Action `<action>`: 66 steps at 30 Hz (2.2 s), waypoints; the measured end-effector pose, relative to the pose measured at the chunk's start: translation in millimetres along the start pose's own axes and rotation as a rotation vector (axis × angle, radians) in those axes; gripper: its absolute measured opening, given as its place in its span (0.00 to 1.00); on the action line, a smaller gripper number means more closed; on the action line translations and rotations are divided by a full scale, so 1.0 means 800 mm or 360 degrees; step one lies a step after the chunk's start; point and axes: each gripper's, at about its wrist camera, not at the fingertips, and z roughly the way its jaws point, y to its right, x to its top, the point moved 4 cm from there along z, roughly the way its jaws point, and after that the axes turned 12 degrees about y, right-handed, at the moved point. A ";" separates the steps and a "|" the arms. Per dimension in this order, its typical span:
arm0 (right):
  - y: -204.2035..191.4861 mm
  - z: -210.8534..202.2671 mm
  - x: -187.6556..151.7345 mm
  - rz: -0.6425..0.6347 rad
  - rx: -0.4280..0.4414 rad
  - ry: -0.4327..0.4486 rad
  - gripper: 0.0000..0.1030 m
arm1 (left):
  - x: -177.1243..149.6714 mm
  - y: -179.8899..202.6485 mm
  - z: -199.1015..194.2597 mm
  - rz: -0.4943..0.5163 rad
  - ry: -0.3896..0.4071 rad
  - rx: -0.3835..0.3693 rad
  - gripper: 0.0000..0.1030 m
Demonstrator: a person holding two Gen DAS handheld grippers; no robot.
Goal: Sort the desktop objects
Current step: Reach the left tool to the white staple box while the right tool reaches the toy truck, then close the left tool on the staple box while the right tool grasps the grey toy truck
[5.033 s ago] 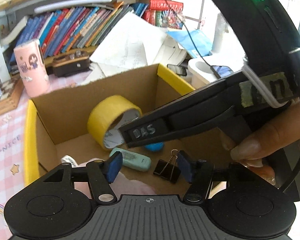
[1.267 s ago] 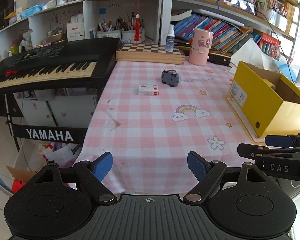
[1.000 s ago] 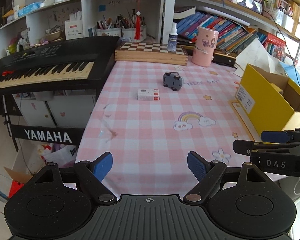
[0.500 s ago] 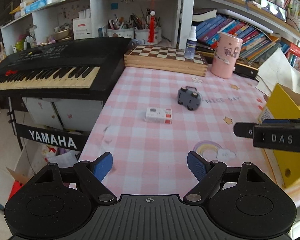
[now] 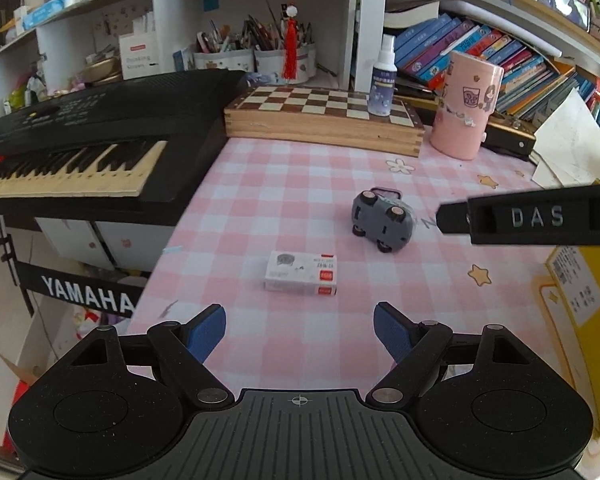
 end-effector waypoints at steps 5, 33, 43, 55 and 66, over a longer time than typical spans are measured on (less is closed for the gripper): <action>0.003 0.023 0.006 -0.0023 0.0020 -0.0014 0.64 | 0.005 0.009 0.033 0.0029 -0.0016 -0.0020 0.77; -0.018 0.141 -0.011 -0.0201 0.0206 -0.0250 0.41 | 0.010 -0.007 0.082 0.0017 -0.0061 -0.0040 0.51; -0.014 0.076 0.010 -0.0091 0.0184 -0.0090 0.41 | 0.033 -0.023 0.029 -0.0084 0.0072 -0.0052 0.51; -0.014 -0.065 0.001 0.0011 0.0136 0.0031 0.41 | 0.026 -0.021 -0.092 -0.0133 0.0194 -0.0196 0.51; -0.037 -0.170 -0.057 0.0070 0.0056 -0.0002 0.41 | -0.001 -0.030 -0.176 -0.0173 0.0250 -0.0269 0.51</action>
